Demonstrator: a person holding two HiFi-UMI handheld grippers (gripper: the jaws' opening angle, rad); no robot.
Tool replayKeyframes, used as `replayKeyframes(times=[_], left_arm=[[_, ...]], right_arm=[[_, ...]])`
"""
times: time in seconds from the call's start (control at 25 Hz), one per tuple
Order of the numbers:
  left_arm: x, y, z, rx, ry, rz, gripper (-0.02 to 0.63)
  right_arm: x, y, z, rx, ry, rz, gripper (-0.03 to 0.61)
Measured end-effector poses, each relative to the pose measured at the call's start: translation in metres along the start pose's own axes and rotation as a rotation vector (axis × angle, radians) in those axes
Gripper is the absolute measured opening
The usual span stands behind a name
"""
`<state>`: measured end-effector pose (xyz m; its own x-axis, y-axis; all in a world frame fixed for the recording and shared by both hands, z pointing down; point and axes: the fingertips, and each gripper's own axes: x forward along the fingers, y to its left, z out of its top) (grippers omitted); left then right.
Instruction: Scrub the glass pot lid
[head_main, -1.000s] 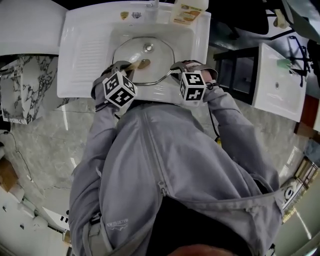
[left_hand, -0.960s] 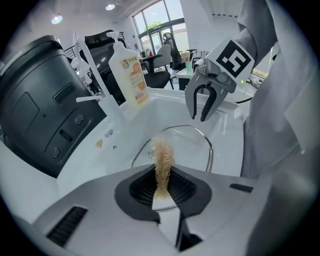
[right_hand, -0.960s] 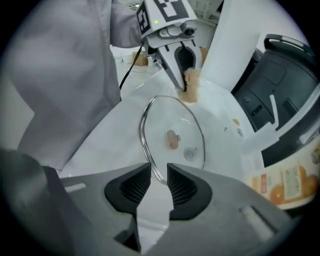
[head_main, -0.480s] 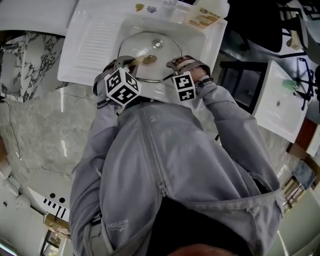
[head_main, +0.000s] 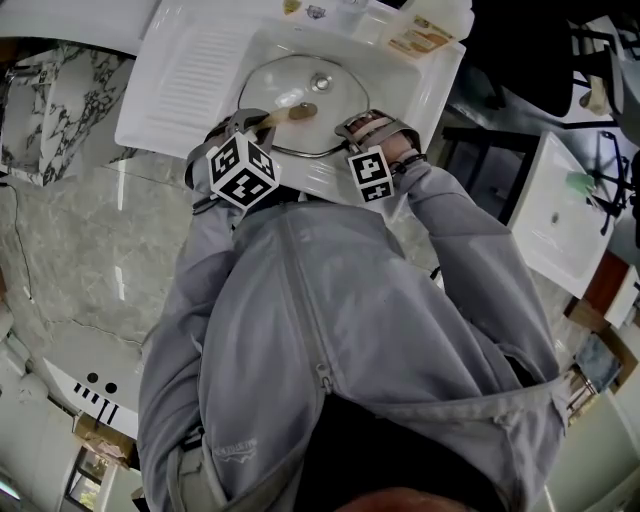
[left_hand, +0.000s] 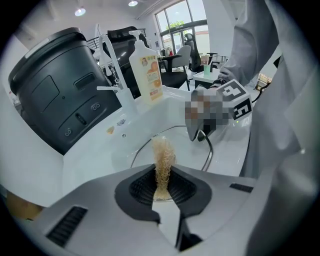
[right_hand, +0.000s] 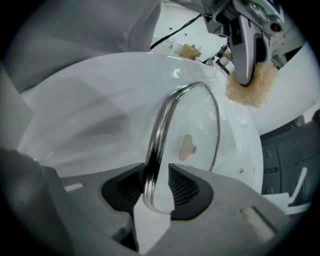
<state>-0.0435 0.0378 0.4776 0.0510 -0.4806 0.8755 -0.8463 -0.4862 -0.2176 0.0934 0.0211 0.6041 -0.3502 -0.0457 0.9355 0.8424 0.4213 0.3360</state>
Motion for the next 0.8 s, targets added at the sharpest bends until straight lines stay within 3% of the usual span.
replayKeyframes(times=[0.24,0.4,0.8], left_arm=[[-0.009,0.003,-0.006,-0.019,-0.008,0.019,0.037],[-0.015,0.010,-0.008,-0.042,-0.021,0.041,0.037],[-0.032,0.033,-0.011,-0.061,-0.046,0.086,0.037]], right_arm=[[-0.024,-0.013,-0.003,0.104,-0.054,-0.070,0.070],[-0.048,-0.039,-0.001,0.070,-0.056,-0.126,0.029],[-0.080,-0.071,0.018,0.005,-0.045,0.044,0.028]])
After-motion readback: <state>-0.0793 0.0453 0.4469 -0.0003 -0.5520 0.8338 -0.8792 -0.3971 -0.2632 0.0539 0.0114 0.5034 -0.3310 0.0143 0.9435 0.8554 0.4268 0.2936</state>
